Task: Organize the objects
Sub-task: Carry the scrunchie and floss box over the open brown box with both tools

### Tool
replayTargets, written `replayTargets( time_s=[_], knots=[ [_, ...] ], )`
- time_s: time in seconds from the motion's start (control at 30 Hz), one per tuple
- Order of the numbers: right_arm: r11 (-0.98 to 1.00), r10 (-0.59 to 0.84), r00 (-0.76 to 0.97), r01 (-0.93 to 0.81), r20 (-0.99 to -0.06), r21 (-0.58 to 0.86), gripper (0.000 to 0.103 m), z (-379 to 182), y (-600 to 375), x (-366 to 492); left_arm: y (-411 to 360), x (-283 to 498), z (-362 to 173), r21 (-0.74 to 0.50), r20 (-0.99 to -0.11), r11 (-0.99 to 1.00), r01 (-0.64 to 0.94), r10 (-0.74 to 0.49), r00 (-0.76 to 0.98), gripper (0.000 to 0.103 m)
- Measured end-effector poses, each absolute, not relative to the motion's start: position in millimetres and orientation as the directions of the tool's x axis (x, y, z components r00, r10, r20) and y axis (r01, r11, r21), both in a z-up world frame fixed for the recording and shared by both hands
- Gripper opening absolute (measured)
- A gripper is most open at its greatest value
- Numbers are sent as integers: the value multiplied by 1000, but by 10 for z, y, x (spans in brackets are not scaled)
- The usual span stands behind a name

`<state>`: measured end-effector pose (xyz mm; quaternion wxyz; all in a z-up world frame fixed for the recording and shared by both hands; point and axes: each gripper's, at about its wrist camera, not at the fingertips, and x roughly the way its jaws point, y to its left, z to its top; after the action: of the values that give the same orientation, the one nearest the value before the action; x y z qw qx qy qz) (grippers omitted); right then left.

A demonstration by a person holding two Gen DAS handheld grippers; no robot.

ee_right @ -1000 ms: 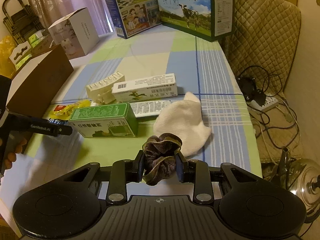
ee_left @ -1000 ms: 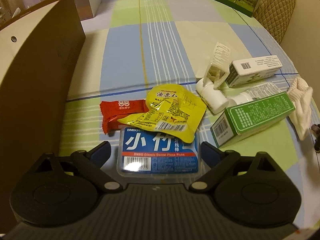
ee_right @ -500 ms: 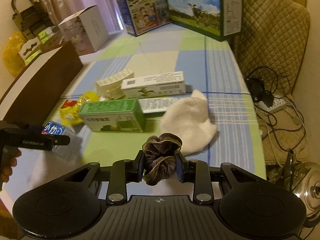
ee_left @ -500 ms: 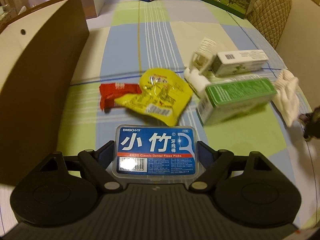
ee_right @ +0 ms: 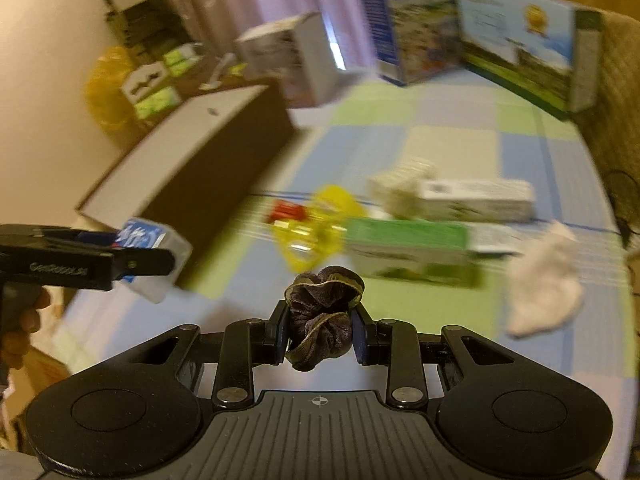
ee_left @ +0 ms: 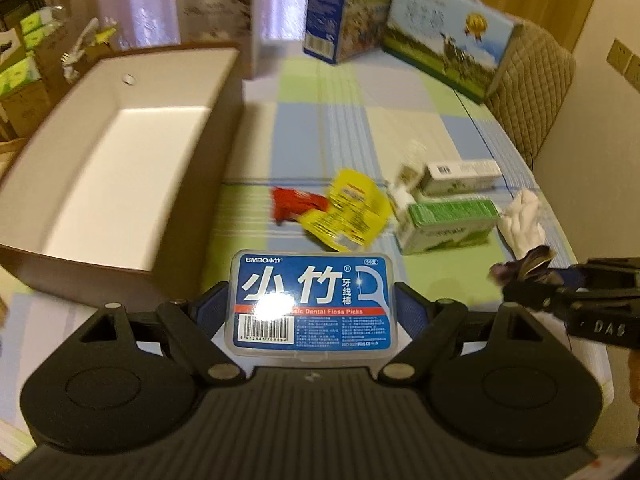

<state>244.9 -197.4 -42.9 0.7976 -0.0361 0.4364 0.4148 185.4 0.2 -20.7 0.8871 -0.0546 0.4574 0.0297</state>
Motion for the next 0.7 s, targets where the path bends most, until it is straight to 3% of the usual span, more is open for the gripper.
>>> replayTargets(
  time_s=[0.43,0.7],
  knots=[
    [528,734,238,-789,-637,314,28,-3,-339,1989,1344,1751,250,-44,-757,988,-145,62,650,83],
    [539,704,256,-800,-662,264,28,-126,496,2045,1996,1965,196,-26,-759,988,-155,81,646,83]
  ],
)
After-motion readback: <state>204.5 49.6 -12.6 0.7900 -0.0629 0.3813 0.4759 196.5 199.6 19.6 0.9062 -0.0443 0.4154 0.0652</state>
